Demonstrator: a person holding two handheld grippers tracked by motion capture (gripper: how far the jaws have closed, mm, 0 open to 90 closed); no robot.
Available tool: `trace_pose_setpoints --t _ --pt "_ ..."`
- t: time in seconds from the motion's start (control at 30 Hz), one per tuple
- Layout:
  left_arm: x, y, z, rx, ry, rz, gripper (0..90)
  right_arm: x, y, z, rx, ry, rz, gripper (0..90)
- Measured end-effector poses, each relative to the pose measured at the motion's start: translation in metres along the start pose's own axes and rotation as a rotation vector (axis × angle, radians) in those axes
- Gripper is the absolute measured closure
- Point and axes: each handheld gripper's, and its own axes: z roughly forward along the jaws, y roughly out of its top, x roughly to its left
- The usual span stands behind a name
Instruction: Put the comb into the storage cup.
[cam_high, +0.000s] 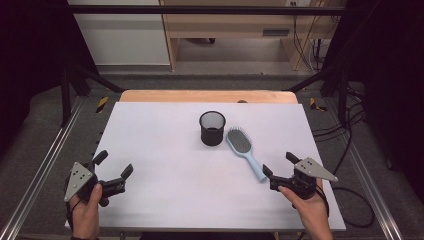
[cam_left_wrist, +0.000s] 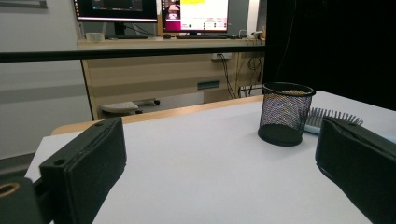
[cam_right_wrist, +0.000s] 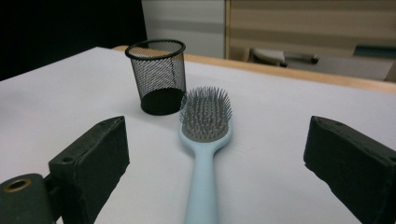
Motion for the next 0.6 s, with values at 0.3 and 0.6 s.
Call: trace_pose_setpoints --t 0.3,0.6 --pt "-0.001 0.000 0.001 0.005 -0.003 0.001 2.0 0.007 0.023 0.031 0.181 -0.027 -0.054 6.8" --pt "-0.002 -0.002 0.002 0.014 -0.010 0.005 2.0 0.010 0.036 0.060 0.277 0.006 -0.091 8.6"
